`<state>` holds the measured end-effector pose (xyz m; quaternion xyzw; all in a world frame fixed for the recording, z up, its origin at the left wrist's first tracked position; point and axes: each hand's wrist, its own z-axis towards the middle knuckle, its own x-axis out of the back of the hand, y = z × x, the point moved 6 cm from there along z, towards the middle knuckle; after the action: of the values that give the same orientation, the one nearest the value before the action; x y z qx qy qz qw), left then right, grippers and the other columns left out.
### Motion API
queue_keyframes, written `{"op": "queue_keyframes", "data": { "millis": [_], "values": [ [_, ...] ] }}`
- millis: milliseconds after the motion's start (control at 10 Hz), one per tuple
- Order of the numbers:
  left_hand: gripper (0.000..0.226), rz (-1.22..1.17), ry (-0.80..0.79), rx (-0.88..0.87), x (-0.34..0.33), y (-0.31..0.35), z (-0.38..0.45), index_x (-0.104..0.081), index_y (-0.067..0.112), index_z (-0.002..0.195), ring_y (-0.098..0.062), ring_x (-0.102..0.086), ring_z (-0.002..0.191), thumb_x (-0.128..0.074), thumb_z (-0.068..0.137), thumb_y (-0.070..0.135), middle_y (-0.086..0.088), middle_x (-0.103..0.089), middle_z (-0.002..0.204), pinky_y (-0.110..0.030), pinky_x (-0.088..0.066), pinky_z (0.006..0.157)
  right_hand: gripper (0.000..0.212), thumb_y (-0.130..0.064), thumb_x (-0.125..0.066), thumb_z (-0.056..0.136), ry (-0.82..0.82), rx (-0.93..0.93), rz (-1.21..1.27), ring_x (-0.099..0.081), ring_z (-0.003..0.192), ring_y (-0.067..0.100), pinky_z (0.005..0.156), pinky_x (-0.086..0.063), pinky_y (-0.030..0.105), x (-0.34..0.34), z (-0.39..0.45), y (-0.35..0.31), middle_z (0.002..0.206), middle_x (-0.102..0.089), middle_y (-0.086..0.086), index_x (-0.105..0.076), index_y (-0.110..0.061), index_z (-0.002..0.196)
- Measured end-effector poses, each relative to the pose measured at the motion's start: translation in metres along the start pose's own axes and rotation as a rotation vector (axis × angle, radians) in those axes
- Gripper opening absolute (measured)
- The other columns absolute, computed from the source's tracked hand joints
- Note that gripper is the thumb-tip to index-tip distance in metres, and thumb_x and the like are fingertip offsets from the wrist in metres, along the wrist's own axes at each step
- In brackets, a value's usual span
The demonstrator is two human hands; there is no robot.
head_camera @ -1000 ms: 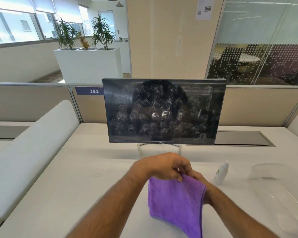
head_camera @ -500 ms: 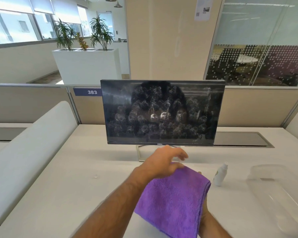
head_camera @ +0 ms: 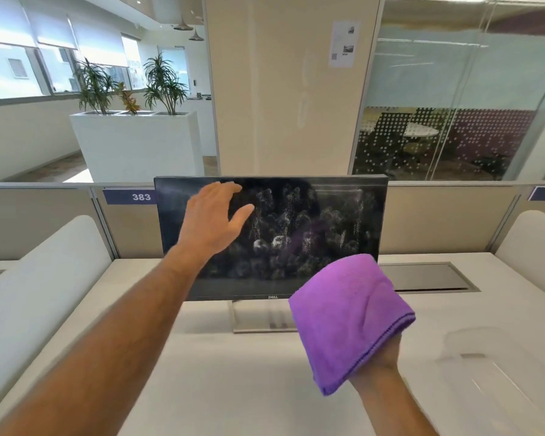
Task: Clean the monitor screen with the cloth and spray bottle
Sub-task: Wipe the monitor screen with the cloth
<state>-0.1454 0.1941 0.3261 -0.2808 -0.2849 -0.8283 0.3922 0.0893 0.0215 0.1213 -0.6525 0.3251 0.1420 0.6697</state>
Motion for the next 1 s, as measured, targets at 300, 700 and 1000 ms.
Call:
{"op": "queue_keyframes", "data": {
  "millis": [300, 700, 1000],
  "values": [
    [0.075, 0.219, -0.183, 0.081, 0.0, -0.045, 0.073, -0.028, 0.024, 0.154, -0.025, -0.019, 0.151, -0.025, 0.095, 0.071, -0.003, -0.028, 0.163, -0.056, -0.014, 0.121, 0.06, -0.049, -0.024, 0.103, 0.371, 0.674, -0.507, -0.047, 0.133, 0.02, 0.115, -0.033, 0.042, -0.024, 0.096, -0.121, 0.144, -0.049, 0.012, -0.036, -0.011, 0.148],
    [0.066, 0.341, -0.462, 0.048, -0.044, -0.081, 0.128, -0.008, 0.038, 0.157, -0.018, 0.007, 0.153, -0.009, 0.097, 0.066, 0.002, -0.003, 0.168, -0.056, 0.008, 0.12, 0.067, -0.034, -0.028, 0.098, 0.47, 0.853, -1.109, 0.004, 0.156, 0.023, 0.125, 0.006, 0.049, -0.016, 0.174, -0.122, 0.168, 0.002, 0.003, -0.006, -0.017, 0.16],
    [0.078, 0.367, -0.519, 0.044, -0.069, -0.109, 0.128, 0.006, 0.048, 0.153, -0.012, 0.021, 0.149, 0.005, 0.08, 0.074, 0.008, 0.01, 0.166, -0.056, 0.021, 0.114, 0.072, -0.047, -0.021, 0.099, 0.672, 0.757, -1.508, 0.0, 0.154, 0.041, 0.121, -0.008, 0.064, -0.007, 0.191, -0.086, 0.167, 0.0, 0.019, -0.003, -0.01, 0.159]
  ]
}}
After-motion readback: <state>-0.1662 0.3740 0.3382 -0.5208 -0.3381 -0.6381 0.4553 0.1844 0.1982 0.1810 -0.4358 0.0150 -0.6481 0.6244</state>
